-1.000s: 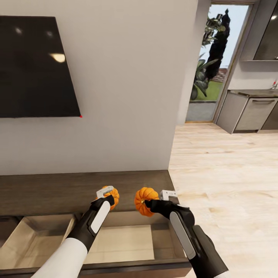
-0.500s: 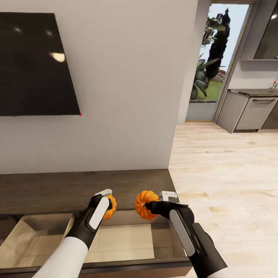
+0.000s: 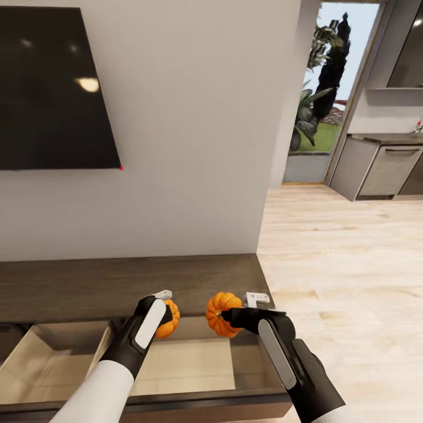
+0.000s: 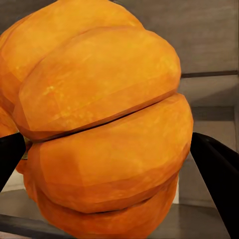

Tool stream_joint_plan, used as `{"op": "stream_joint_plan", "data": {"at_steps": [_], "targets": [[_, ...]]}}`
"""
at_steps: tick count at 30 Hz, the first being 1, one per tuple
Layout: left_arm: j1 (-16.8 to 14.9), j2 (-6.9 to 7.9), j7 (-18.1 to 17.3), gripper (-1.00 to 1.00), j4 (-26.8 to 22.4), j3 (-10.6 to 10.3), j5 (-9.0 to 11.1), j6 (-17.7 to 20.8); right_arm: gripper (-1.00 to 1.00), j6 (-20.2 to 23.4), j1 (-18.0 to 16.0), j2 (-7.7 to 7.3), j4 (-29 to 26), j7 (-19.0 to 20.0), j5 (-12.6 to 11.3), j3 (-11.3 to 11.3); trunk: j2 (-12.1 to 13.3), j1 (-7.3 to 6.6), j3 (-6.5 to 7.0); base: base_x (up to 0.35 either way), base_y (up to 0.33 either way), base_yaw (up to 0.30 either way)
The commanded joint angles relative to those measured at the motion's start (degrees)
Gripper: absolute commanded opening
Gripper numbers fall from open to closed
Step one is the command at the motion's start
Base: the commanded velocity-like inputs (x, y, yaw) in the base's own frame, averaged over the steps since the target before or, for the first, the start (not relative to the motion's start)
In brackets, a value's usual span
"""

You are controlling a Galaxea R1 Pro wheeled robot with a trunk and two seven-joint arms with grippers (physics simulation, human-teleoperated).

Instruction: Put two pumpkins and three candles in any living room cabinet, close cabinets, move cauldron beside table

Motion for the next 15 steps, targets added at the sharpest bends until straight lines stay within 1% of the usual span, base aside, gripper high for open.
{"op": "stream_joint_plan", "data": {"at_steps": [1, 4, 9, 15], "targets": [[-0.04, 0.04, 0.61, -1.00, -0.05, -0.15, 0.52, 0.02, -1.00, 0.12, -0.05, 0.01, 0.00, -0.58, -0.63, 0.08, -0.45, 0.22, -0.23, 0.000, 0.000, 0.000], [-0.04, 0.31, 0.58, -1.00, 0.14, 0.04, 0.59, 0.07, -1.00, 0.20, -0.05, -0.09, 0.05, -0.58, -0.58, 0.13, -1.65, 0.88, -0.77, 0.000, 0.000, 0.000], [-0.04, 0.54, 0.48, -1.00, 0.25, 1.93, 0.53, 1.92, -1.00, 1.27, -0.05, -0.20, -0.27, -0.58, -0.66, -0.38, -3.65, 1.98, -1.67, 0.000, 0.000, 0.000], [-0.04, 0.92, 0.09, -1.00, 0.29, 2.43, 0.46, 2.28, -1.00, 1.52, -0.05, 0.16, -0.65, -0.73, -0.53, -0.17, -6.06, 3.29, -2.75, 0.000, 0.000, 0.000]]}}
